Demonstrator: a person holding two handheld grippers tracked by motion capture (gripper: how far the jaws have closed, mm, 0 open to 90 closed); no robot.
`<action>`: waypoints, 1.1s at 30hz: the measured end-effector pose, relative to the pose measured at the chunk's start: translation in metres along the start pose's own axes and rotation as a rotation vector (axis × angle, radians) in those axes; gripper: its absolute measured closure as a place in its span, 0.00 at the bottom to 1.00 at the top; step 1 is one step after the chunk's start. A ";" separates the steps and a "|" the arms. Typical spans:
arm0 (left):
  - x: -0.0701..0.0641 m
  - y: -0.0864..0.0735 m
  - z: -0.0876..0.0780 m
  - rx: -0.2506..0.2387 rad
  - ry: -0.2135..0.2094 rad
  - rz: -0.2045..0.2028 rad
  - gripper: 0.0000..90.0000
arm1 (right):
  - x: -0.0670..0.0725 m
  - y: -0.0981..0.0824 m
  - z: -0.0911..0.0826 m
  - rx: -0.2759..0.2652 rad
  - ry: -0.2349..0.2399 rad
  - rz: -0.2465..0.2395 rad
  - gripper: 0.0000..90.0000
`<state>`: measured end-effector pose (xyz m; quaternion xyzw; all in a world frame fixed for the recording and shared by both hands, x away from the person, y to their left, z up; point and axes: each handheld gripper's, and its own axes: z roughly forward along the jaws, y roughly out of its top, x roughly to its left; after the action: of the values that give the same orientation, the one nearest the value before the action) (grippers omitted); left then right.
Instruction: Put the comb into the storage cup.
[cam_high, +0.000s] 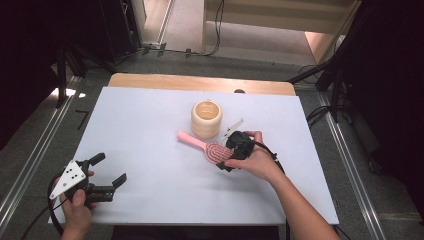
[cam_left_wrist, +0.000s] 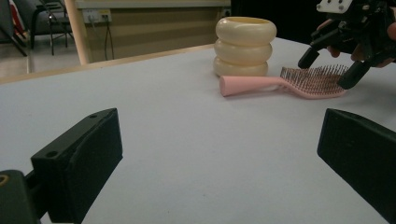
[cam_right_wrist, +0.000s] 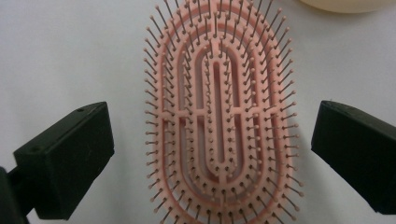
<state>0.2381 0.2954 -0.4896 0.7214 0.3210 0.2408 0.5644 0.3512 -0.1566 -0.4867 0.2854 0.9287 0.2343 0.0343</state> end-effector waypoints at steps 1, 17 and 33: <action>0.000 0.000 0.000 -0.001 0.000 -0.001 0.01 | 0.000 0.001 0.001 0.011 0.001 0.005 0.00; 0.000 0.000 0.000 0.000 -0.001 0.000 0.01 | -0.003 0.009 0.014 0.055 -0.017 -0.012 0.03; 0.000 0.000 0.001 0.002 -0.001 0.002 0.01 | 0.005 0.011 0.015 0.060 -0.052 -0.074 0.18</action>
<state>0.2383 0.2948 -0.4897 0.7224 0.3205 0.2407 0.5634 0.3561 -0.1392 -0.4949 0.2577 0.9440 0.1974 0.0586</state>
